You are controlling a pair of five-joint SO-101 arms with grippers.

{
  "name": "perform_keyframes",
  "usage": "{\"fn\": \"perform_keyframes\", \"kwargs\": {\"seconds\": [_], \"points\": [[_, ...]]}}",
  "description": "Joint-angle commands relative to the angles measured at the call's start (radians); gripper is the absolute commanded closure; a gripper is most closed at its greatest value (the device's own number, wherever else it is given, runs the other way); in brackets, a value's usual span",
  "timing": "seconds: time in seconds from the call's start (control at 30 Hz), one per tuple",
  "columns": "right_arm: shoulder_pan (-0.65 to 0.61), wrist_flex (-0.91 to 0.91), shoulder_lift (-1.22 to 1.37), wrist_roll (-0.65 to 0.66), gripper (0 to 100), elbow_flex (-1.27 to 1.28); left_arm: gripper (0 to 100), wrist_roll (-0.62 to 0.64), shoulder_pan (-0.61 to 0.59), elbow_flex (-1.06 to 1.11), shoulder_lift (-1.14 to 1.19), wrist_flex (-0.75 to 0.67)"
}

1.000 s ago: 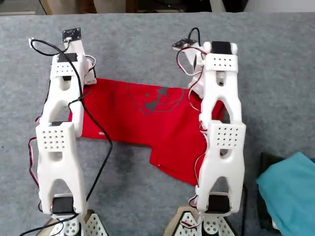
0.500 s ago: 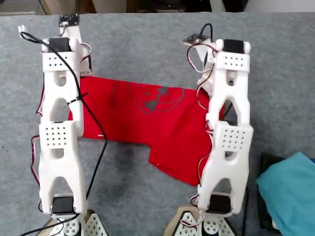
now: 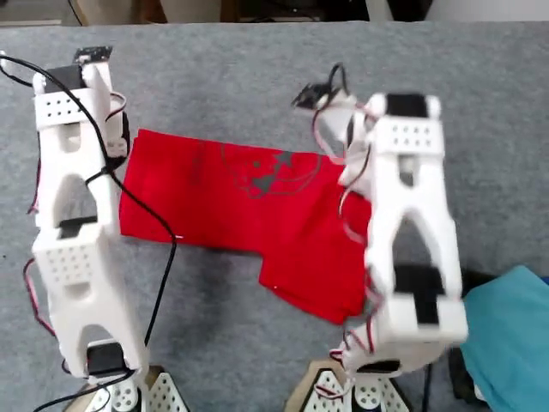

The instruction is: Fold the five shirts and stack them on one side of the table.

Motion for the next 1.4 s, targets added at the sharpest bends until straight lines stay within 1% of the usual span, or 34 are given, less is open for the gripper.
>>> {"fn": "perform_keyframes", "kwargs": {"seconds": [0.0, 0.07, 0.2, 0.3, 0.43, 0.5, 0.6, 0.67, 0.87, 1.0, 1.2, 1.27, 1.37], "points": [[-0.062, -0.120, -0.246, 0.009, 98.9, 0.315, 98, -0.008, -0.008, 0.272, -0.257, -0.100], [-0.090, -0.163, -0.326, 0.009, 97.2, 0.456, 98, -0.008, -0.008, 0.434, -0.383, -0.158], [-0.131, -0.187, -0.455, 0.009, 87.5, 0.667, 98, -0.003, 0.005, 0.744, -0.656, -0.281], [-0.171, -0.180, -0.547, 0.009, 84.4, 0.771, 98, 0.051, 0.006, 0.976, -0.808, -0.413], [-0.265, -0.152, -0.657, 0.003, 84.3, 0.881, 98, 0.133, 0.005, 1.200, -0.903, -0.571], [-0.295, -0.152, -0.687, 0.000, 84.3, 0.926, 98, 0.172, 0.005, 1.272, -0.908, -0.646], [-0.331, -0.170, -0.693, -0.048, 84.2, 0.963, 98, 0.206, 0.005, 1.356, -0.894, -0.760], [-0.354, -0.195, -0.693, -0.066, 83.6, 0.989, 98, 0.206, 0.003, 1.396, -0.881, -0.816], [-0.414, -0.239, -0.691, -0.083, 75.8, 1.067, 98, 0.201, -0.075, 1.367, -0.872, -0.798], [-0.435, -0.239, -0.693, -0.104, 75.1, 1.076, 98, 0.201, -0.077, 1.367, -0.872, -0.799], [-0.470, -0.226, -0.691, -0.110, 75.0, 1.064, 98, 0.201, -0.077, 1.390, -0.872, -0.838], [-0.473, -0.258, -0.679, -0.114, 75.0, 1.075, 98, 0.201, -0.077, 1.390, -0.872, -0.838], [-0.478, -0.365, -0.613, -0.123, 75.0, 1.129, 98, 0.201, -0.077, 1.390, -0.872, -0.836]]}}
